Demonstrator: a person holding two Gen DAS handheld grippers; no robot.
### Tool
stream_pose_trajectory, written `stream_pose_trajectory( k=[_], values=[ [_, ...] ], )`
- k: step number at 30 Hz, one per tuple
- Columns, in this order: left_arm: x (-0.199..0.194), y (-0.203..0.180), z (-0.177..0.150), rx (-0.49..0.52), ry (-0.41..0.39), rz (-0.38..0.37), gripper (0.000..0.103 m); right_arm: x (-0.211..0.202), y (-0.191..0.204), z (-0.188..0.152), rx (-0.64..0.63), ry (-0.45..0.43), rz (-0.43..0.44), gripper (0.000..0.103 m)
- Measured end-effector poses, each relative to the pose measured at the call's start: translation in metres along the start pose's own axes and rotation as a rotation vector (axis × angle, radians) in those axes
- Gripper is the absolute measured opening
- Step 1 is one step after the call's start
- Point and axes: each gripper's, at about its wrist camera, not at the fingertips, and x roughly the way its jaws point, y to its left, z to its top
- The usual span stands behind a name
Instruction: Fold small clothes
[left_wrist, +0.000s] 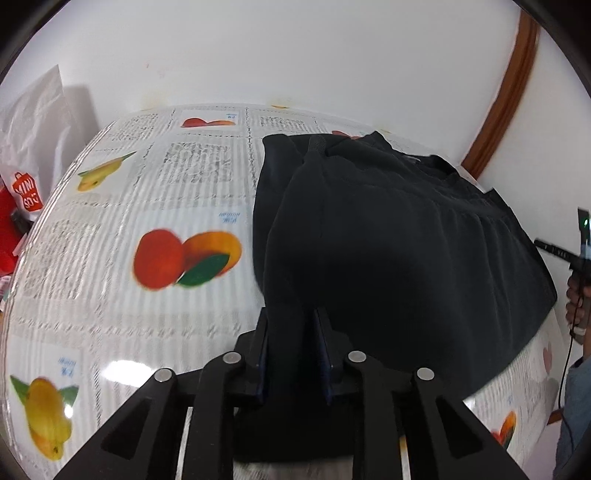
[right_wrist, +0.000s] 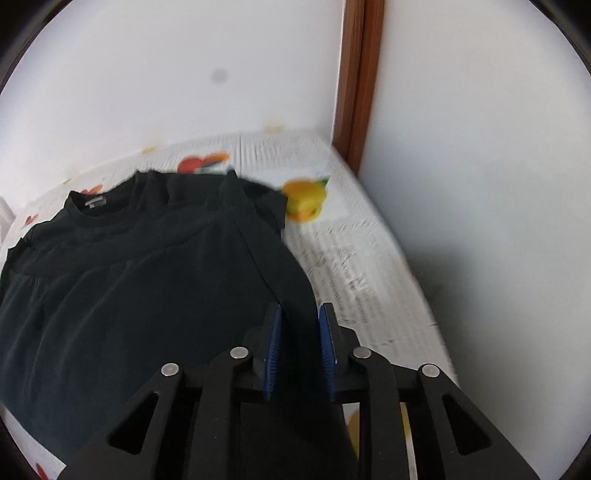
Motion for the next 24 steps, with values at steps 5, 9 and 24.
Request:
stream_pose_trajectory(
  k=[5,9,24],
  values=[
    [-0.028,0.015,-0.022,-0.007,-0.031,-0.025,0.035,-0.053,0.049,-0.01,-0.028,-0.105,0.026,0.049],
    [-0.051,0.031,-0.039,-0.03,-0.041,-0.001,0.04,-0.066,0.122,-0.028,-0.088,-0.104,0.144,0.052],
    [-0.063,0.08,-0.067,-0.034,-0.058,0.248,0.064,-0.122,0.285,-0.144,-0.32,-0.082,0.244,0.054]
  ],
)
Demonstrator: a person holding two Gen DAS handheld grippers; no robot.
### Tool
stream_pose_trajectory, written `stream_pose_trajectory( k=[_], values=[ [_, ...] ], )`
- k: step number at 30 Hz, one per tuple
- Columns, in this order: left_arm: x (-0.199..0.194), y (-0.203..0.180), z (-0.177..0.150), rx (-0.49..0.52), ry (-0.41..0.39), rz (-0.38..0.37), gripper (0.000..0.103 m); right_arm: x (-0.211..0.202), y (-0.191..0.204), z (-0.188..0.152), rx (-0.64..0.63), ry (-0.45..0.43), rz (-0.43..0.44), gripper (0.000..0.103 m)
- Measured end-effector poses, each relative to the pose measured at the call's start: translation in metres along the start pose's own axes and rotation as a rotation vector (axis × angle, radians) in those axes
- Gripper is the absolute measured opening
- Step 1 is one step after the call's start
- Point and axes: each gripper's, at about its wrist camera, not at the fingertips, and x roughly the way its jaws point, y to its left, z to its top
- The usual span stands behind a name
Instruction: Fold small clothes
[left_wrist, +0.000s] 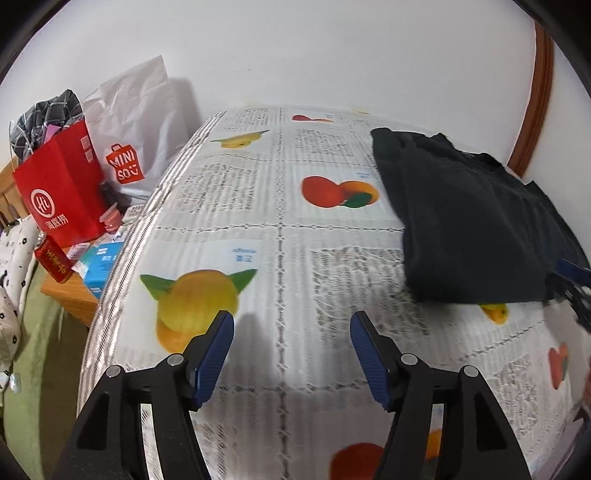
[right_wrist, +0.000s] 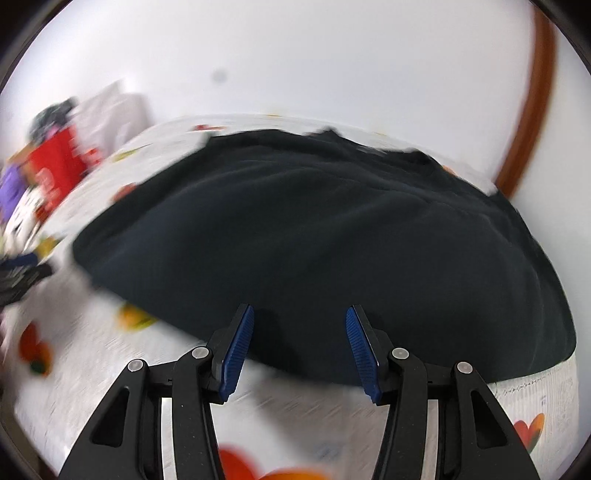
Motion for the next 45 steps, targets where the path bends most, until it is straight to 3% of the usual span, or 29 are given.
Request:
stream_pose_trajectory(
  k=[4,7,11,17,23,24,25,27,29,35,40,45],
  values=[
    [0.011,0.002,0.003,0.012,0.013,0.05,0.067,-0.011,0.056,-0.012,-0.175,-0.048,-0.013,0.068],
    [0.012,0.006,0.004,0.008,0.011,0.043,0.07,-0.001,0.096,-0.019,-0.312,-0.045,-0.083,0.068],
    [0.016,0.013,0.007,-0.012,0.016,0.048,0.075,0.002,0.13,-0.02,-0.45,-0.11,-0.161,0.068],
    [0.018,0.012,0.007,-0.009,0.025,0.031,0.082,0.024,0.157,0.005,-0.545,-0.134,-0.192,0.068],
    [0.019,0.013,0.006,-0.01,0.029,0.012,0.085,0.051,0.161,0.035,-0.444,-0.107,-0.14,0.065],
    [0.019,0.013,0.006,-0.01,0.029,0.011,0.085,0.056,0.163,0.038,-0.423,-0.097,-0.127,0.061],
    [0.019,0.013,0.006,-0.01,0.029,0.011,0.086,0.058,0.162,0.041,-0.406,-0.087,-0.111,0.056],
    [0.019,0.013,0.006,-0.01,0.03,0.012,0.086,0.065,0.165,0.046,-0.386,-0.067,-0.099,0.026],
    [0.019,0.012,0.006,-0.01,0.03,0.013,0.086,0.067,0.17,0.048,-0.397,-0.074,-0.132,0.015],
    [0.019,0.011,0.006,-0.006,0.032,0.017,0.088,0.047,0.15,0.077,-0.201,-0.051,-0.014,0.013],
    [0.02,0.009,0.006,-0.003,0.033,0.02,0.089,0.024,0.139,0.101,-0.12,-0.078,0.1,0.012],
    [0.018,0.008,0.006,0.003,0.027,0.015,0.088,-0.018,0.107,0.109,-0.009,-0.209,0.248,0.012]
  ],
)
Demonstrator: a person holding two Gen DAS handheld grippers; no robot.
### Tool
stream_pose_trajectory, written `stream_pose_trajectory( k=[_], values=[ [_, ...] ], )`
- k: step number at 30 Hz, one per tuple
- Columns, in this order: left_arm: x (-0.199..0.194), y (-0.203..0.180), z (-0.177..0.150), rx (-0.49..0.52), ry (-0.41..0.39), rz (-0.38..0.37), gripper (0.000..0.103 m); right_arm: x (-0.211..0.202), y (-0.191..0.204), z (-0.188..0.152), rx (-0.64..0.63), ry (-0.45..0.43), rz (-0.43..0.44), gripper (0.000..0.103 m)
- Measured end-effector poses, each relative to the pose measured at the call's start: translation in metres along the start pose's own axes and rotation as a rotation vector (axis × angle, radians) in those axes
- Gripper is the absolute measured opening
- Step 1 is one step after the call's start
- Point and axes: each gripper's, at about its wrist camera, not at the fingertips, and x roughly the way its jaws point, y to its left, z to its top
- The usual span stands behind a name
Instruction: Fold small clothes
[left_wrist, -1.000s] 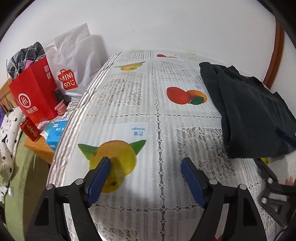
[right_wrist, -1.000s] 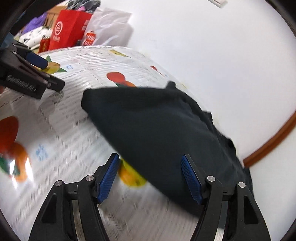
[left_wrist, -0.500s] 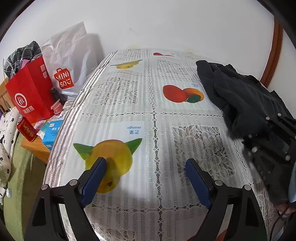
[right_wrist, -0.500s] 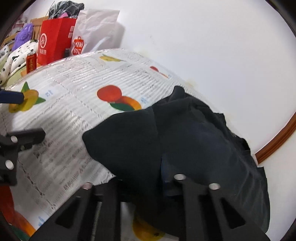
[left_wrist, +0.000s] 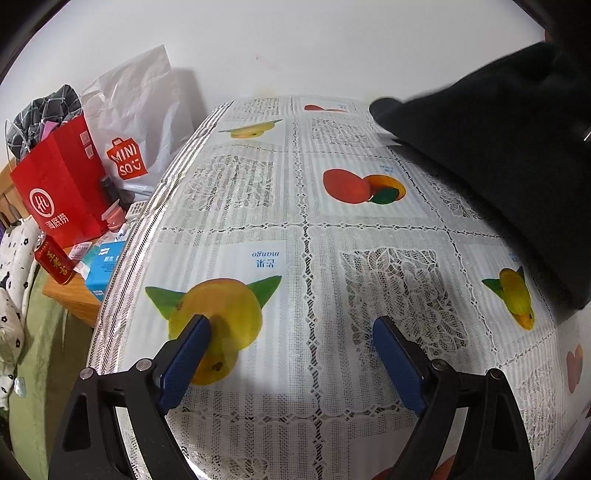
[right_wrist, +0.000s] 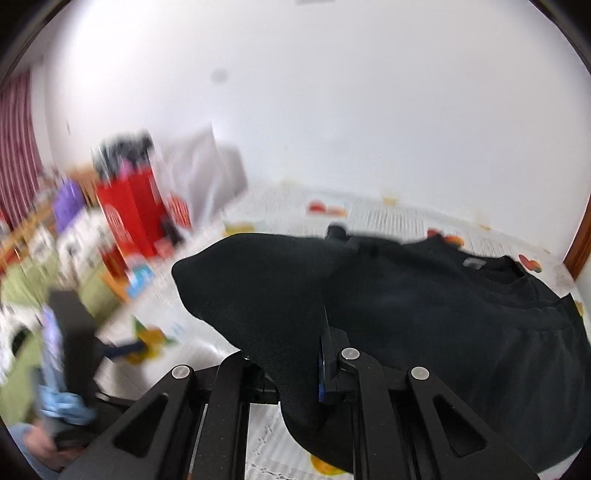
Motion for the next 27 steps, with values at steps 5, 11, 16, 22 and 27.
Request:
stream_pose_trajectory(
  k=[5,11,16,22,27],
  values=[
    [-0.015,-0.017,-0.001,-0.013,0.008,-0.076,0.087,-0.058,-0.082,0.008,0.166,-0.152,0.014,0.012],
    [-0.048,-0.074,0.003,0.053,-0.07,-0.158,0.087,-0.103,-0.203,-0.027,0.381,-0.228,-0.063,0.012],
    [-0.061,-0.136,0.002,0.113,-0.089,-0.285,0.087,-0.108,-0.269,-0.081,0.463,-0.161,-0.163,0.012],
    [-0.056,-0.22,-0.011,0.257,-0.064,-0.406,0.087,-0.105,-0.306,-0.141,0.486,-0.053,-0.173,0.021],
    [-0.043,-0.259,-0.016,0.333,-0.031,-0.439,0.087,-0.114,-0.315,-0.157,0.447,-0.052,-0.245,0.043]
  ],
)
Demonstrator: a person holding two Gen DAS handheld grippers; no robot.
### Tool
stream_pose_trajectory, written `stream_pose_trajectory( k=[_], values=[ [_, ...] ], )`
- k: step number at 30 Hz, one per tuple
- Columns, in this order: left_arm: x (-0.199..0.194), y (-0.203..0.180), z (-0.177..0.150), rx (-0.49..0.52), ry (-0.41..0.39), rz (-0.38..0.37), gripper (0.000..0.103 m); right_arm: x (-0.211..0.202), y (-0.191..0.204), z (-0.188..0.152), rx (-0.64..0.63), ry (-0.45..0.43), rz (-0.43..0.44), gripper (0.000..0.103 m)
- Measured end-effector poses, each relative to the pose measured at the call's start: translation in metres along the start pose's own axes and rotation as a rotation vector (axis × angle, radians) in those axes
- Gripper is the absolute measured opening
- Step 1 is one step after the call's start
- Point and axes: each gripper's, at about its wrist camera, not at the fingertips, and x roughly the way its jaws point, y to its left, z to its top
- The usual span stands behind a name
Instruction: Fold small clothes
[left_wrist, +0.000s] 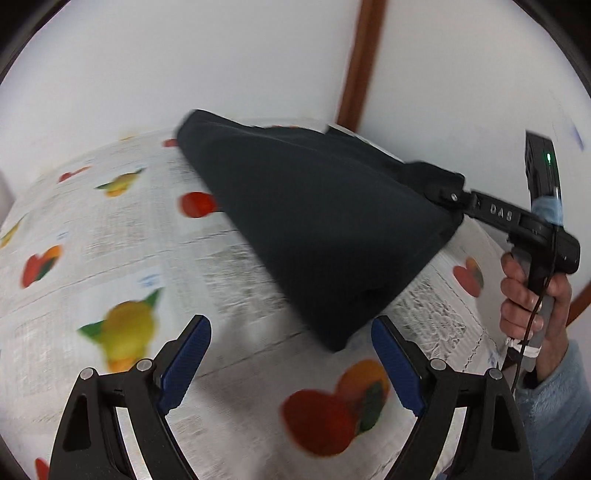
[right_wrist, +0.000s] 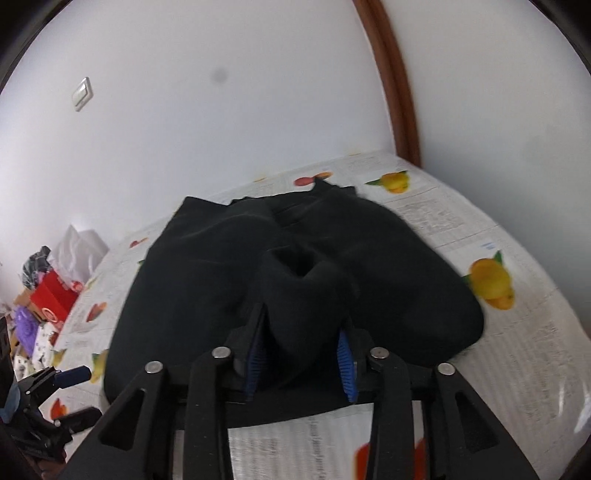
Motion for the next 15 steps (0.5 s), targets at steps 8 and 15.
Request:
stream_pose_trajectory(
  k=[8,15],
  values=[
    [0.038,-0.005,0.011,-0.058,0.042,-0.031,0.035,0.032,-0.001,-0.002,0.002,0.073,0.015,0.024],
    [0.007,0.047,-0.005,-0.162,-0.008,-0.008,0.02,0.041,0.049,-0.01,-0.068,0.083,0.059,0.015]
  ],
)
